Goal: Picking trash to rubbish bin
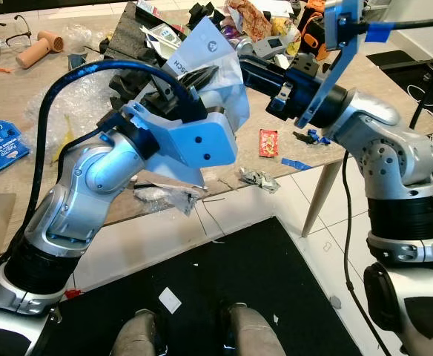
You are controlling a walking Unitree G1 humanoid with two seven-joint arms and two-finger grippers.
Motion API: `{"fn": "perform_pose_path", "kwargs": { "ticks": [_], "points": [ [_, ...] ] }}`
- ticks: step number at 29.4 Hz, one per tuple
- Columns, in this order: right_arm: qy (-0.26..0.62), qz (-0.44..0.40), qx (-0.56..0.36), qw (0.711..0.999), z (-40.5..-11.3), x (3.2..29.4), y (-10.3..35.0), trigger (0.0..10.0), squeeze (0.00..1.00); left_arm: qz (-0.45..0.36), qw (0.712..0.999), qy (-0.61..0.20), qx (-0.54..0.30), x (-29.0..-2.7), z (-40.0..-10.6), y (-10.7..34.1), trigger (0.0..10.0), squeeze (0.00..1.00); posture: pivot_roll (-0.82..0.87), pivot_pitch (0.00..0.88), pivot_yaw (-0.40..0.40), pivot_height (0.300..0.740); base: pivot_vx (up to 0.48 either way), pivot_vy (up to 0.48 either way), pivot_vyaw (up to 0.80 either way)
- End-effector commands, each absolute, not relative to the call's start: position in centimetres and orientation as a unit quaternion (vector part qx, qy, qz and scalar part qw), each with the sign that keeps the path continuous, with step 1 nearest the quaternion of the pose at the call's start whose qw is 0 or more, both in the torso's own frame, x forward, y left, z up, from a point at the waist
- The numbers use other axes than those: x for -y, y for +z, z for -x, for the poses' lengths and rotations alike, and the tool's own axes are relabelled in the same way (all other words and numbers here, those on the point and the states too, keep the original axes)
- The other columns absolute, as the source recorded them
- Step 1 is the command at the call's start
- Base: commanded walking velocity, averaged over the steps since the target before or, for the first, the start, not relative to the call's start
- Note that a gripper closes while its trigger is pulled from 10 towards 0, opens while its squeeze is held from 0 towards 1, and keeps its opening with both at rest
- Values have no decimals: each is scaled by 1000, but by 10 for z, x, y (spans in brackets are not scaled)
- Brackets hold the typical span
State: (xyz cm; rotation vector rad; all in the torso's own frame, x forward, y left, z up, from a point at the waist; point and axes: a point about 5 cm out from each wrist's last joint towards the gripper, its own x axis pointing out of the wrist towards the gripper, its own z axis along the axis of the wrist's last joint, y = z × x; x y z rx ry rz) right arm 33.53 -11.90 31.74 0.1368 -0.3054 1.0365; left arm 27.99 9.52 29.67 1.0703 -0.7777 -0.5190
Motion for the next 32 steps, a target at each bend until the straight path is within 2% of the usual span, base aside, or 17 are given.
{"fn": "perform_pose_path", "kwargs": {
  "ticks": [1,7,8,11,12,13,16,17,19,22,23,24,26,27,28,29,32],
  "points": [
    [441,-95,183,873,-340,140,333,10000,1000,-490,755,-258,351,-89,-277,289,0,0,-104,111,-71,740,0,0,0],
    [424,-136,206,871,-341,147,341,10000,1000,-486,767,-241,343,-97,-279,289,0,0,-103,113,-71,740,0,0,0],
    [426,-159,216,864,-340,150,344,10000,1000,-477,780,-226,336,-106,-282,290,0,0,-104,113,-69,740,0,0,0],
    [427,-168,221,861,-339,151,345,10000,1000,-471,788,-217,332,-112,-283,291,0,0,-104,115,-63,740,0,0,0],
    [415,-169,220,866,-341,152,343,10000,1000,-449,806,-202,329,-120,-285,294,0,0,-102,118,-55,740,0,0,0],
    [415,-169,220,866,-341,152,343,10000,1000,-449,806,-202,329,-120,-285,294,0,0,-102,118,-55,740,0,0,0],
    [377,-177,214,883,-346,160,336,10000,1000,-388,847,-174,318,-139,-286,295,0,0,-78,121,-39,740,0,0,0],
    [377,-177,214,883,-346,160,336,10000,1000,-388,847,-174,318,-139,-286,295,0,0,-78,121,-39,740,0,0,0],
    [338,-186,207,899,-352,168,329,10000,1000,-317,881,-155,315,-152,-282,296,0,0,-67,126,-39,740,0,0,0],
    [330,-188,205,902,-354,170,328,10000,1000,-293,891,-148,314,-157,-281,295,0,0,-65,128,-40,740,0,0,0],
    [326,-190,207,903,-355,171,328,10000,710,-264,901,-143,314,-160,-279,295,0,0,-64,127,-42,740,0,0,0],
    [323,-193,209,903,-356,172,329,10000,361,-234,909,-144,315,-163,-277,294,0,0,-63,124,-46,740,0,0,0],
    [321,-194,210,903,-356,172,329,10000,361,-214,913,-145,315,-165,-276,294,0,0,-63,124,-46,740,0,0,0],
    [317,-197,212,903,-357,173,330,10000,0,-176,920,-146,318,-167,-274,294,0,0,-66,125,-52,740,0,0,0],
    [317,-197,212,903,-357,173,330,10000,0,-176,920,-146,318,-167,-274,294,0,0,-66,125,-52,740,0,0,0],
    [310,-199,212,905,-359,174,330,10000,0,-137,926,-149,320,-169,-272,294,10000,0,-72,122,-59,740,0,0,0],
    [299,-201,213,908,-363,176,330,10000,0,-64,934,-158,314,-173,-271,292,10000,0,-84,115,-65,740,0,0,0]
  ]
}}
